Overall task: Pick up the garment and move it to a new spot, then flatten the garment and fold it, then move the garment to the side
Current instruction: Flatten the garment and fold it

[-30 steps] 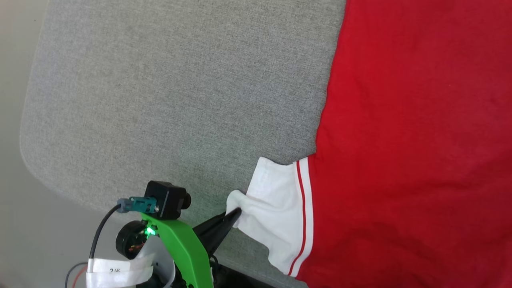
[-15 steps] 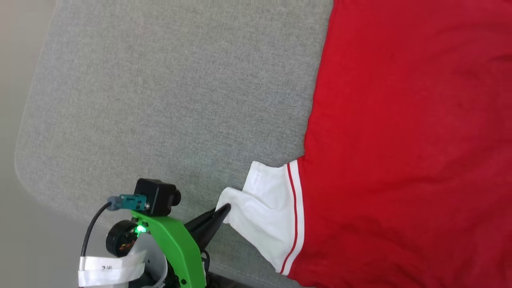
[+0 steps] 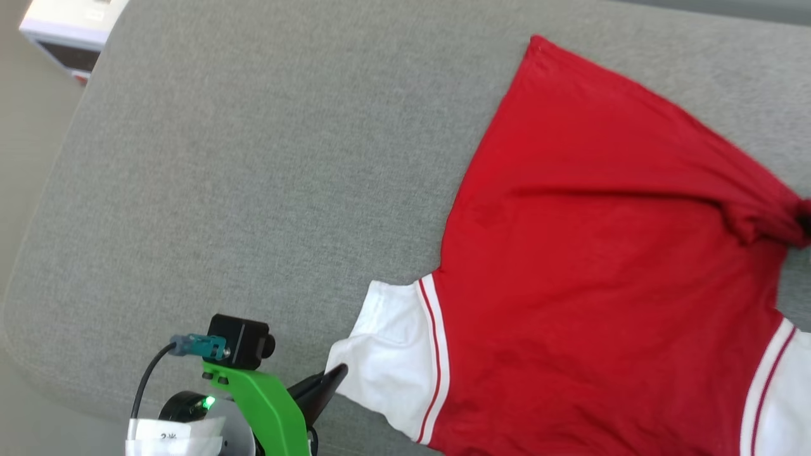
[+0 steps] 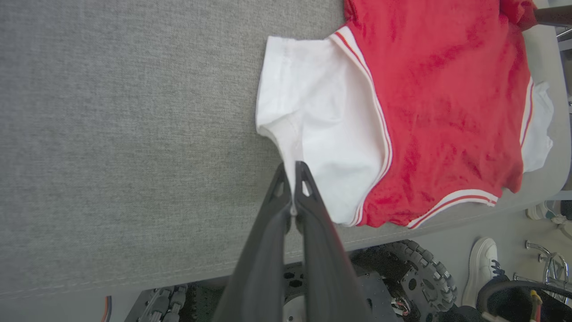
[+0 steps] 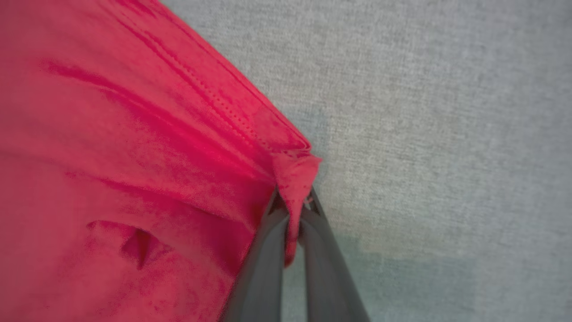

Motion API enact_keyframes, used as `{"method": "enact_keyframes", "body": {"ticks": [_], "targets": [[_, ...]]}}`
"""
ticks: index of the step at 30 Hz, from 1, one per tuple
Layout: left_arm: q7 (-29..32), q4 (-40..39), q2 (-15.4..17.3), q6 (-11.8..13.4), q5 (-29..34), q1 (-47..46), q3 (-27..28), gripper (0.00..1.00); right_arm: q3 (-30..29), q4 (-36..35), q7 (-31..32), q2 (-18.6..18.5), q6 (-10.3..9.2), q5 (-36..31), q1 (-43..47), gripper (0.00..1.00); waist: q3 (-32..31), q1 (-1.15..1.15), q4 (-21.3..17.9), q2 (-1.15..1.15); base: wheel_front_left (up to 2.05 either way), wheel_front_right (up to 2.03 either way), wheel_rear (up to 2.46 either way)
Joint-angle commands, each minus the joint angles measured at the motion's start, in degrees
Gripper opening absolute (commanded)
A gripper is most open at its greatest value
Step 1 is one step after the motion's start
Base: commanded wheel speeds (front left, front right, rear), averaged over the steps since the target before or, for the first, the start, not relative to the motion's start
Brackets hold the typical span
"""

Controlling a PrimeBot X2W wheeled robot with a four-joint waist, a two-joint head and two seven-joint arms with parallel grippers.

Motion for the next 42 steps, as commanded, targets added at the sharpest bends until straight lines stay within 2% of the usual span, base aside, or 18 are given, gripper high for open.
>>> {"method": "enact_keyframes", "body": {"ticks": [1,12,22,31,32,33,37,42], "targets": [[0.1,0.1,0.4,0.5,-0.3,0.8,0.3,0.0,0.2,0.8,-0.4,0.0,-0.04,0.4,3.0,0.0,-5.1,0.0,-3.8,0.0,0.0,0.0,0.0],[-0.2,0.3,1.0,1.2,-1.1,3.4,0.6,0.0,-4.6,-5.5,-3.2,-0.4,-0.04,3.4,17.0,0.0,-10.0,0.0,-6.3,0.0,0.0,0.0,0.0],[-2.2,1.1,-0.6,1.5,-2.0,4.7,0.8,0.0,-11.8,-15.5,-3.3,4.1,-0.04,3.2,31.1,0.0,-12.1,0.0,-7.4,0.0,0.0,0.0,0.0],[-2.5,1.7,-0.6,1.0,-1.7,4.0,0.5,0.0,-14.8,-19.1,-1.5,7.9,-0.04,1.3,35.5,0.0,-11.5,0.0,-7.7,0.0,0.0,0.0,0.0],[-2.5,1.6,-0.6,1.0,-1.6,3.8,0.5,0.0,-14.8,-19.7,-1.7,7.9,-0.04,0.9,35.2,0.35,-11.4,0.0,-7.7,0.0,0.0,0.0,0.0],[-2.5,1.6,-0.5,1.0,-1.6,3.7,0.5,0.0,-15.0,-20.0,-1.9,7.9,-0.04,0.6,35.0,1.0,-11.4,0.0,-7.7,0.0,0.0,0.0,0.0],[-2.5,0.8,0.0,1.4,-0.4,3.4,0.3,0.0,-14.5,-21.7,-1.5,7.1,-0.04,0.6,33.9,1.0,-11.4,0.0,-7.4,0.0,0.0,0.0,0.0],[-2.1,-1.3,0.3,1.9,0.4,2.9,0.0,0.0,-13.8,-27.7,1.4,4.8,-0.04,2.3,29.6,1.0,-10.4,0.0,-5.9,0.0,0.0,0.0,0.0]]}}
